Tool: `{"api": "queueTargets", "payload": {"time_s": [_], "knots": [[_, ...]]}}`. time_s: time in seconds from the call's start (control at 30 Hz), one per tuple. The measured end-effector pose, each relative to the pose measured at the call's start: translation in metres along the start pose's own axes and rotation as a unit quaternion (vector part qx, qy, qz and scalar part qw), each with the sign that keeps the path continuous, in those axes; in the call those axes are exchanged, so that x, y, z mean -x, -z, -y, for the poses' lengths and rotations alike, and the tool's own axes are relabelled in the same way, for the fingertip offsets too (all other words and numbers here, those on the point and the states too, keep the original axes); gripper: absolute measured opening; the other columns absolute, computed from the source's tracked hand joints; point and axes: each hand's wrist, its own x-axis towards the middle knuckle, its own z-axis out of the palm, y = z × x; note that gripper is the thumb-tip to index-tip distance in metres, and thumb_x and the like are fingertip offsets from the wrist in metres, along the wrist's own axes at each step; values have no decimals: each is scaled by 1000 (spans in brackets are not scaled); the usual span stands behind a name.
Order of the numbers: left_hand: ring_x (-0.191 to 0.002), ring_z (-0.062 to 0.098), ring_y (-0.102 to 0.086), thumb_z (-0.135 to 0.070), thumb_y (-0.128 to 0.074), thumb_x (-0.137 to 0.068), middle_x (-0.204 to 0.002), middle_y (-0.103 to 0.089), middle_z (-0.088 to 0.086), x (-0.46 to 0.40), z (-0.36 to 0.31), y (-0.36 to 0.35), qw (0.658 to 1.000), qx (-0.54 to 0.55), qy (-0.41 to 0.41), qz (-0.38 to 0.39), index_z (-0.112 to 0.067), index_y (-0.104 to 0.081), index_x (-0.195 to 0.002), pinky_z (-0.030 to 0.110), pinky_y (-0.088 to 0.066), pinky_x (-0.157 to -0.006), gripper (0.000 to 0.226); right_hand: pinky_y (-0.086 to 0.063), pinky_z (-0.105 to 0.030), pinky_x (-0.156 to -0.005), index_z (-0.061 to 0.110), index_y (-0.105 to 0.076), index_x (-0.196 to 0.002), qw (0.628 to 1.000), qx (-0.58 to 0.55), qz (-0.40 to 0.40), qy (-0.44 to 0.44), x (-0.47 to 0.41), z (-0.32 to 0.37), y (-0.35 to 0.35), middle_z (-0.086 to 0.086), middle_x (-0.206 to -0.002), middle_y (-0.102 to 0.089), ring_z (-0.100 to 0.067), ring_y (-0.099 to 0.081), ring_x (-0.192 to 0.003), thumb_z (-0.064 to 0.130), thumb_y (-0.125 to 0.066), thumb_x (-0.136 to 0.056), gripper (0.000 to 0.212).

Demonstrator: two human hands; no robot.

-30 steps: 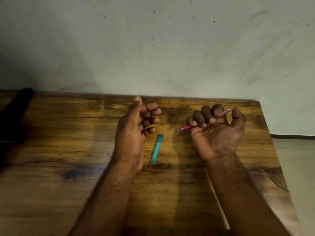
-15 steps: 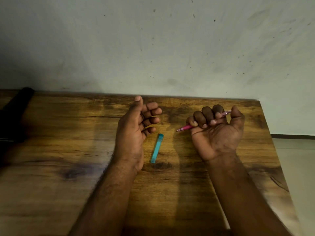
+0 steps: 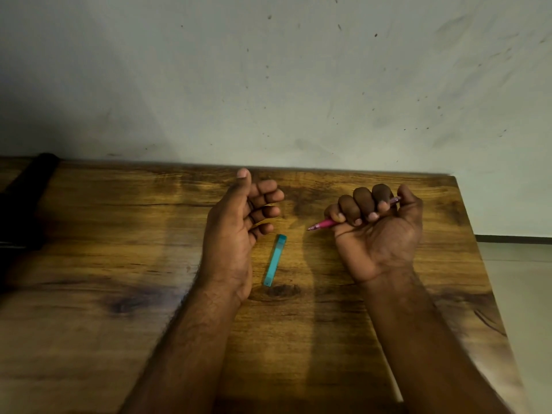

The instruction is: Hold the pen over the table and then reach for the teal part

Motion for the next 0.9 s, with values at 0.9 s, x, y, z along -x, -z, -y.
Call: {"api": "queueTargets", "payload": {"time_s": [0.9], "knots": [[-86,13,-70,-54,-45,-102,-101,-81,2,-2,2,2,1000,-2,-5,4,-23,-77,-99,33,-50,-77,45,-32,-29,-55,18,-39,-59,1000,14,-13,-6,0,-1,1,3,-51,-29,-14,-23,-52,52,-32,-100,53]]}}
